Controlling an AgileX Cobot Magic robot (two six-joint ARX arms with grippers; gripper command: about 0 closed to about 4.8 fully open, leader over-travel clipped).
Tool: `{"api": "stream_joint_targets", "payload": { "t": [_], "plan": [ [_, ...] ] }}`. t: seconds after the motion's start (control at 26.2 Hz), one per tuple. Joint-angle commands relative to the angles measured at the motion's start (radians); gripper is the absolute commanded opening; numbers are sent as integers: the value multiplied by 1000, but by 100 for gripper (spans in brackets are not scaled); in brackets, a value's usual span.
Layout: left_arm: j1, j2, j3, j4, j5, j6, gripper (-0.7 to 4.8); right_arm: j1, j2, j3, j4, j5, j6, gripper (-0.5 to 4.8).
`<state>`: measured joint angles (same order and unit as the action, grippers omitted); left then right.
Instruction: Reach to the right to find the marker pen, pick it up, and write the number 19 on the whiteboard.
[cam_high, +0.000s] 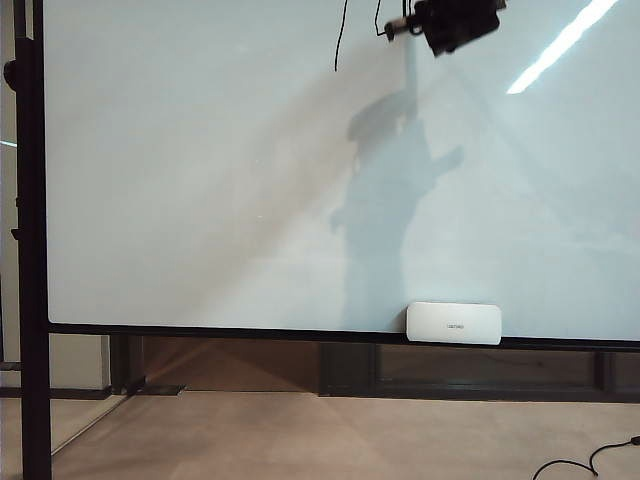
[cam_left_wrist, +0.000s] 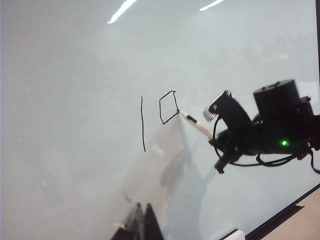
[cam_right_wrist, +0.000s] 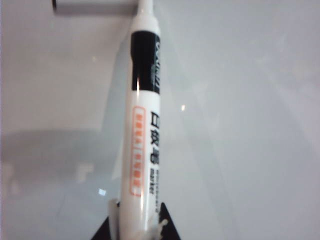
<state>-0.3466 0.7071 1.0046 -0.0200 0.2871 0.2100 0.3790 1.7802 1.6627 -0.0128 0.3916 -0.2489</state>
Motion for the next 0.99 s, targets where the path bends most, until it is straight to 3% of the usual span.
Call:
{"api": "stream_joint_targets", "payload": {
  "t": [0.04, 0.57, 0.99],
  "plan": [
    [0, -3, 5, 6, 0, 19, -5, -5, 26, 2, -88, 13, 40, -2],
    [0, -4, 5, 7, -19, 26, -5, -5, 62, 2, -85, -16, 61, -2],
    [0, -4, 5, 7, -22, 26, -5, -5, 68, 2, -35, -132, 32, -2]
  ]
}}
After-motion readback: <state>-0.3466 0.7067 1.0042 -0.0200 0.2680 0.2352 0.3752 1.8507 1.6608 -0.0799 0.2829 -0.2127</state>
